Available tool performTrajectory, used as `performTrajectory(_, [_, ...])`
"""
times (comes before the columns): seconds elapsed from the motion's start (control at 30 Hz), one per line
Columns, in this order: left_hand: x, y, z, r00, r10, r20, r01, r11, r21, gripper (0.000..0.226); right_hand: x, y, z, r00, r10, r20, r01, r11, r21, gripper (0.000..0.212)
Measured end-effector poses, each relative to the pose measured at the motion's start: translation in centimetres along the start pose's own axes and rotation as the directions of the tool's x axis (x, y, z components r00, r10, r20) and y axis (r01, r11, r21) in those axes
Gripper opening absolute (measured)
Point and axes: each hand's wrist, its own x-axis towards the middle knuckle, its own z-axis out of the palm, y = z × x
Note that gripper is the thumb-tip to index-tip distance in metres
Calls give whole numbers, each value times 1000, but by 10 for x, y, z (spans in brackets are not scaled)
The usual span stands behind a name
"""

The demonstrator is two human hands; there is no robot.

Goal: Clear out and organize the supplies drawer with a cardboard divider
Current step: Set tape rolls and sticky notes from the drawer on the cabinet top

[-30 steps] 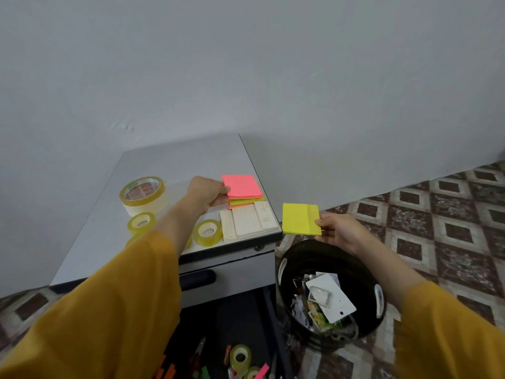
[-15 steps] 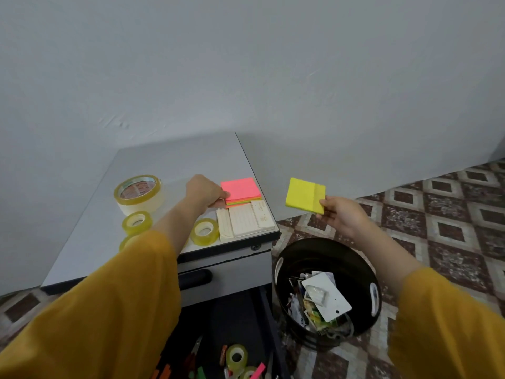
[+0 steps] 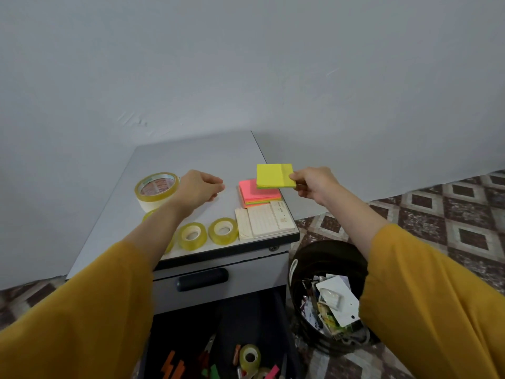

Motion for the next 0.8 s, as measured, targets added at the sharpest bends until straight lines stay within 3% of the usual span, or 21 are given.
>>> performTrajectory(0.3, [-6,-19,-26,999,0,-33,0,1000,2,23,4,0,31,999,-3,32,6,996,-94,8])
performTrajectory(0.5, [-8,-25,-28,1000,12,-16,-12,1000,-23,21,13,9,36,999,-31,-37,23,980,-198,24])
performTrajectory(0.8, [-10,-32,-26,1000,24,4,-24,1000,-20,22,11,13,35,973,-216,-82,158,882,-443,19])
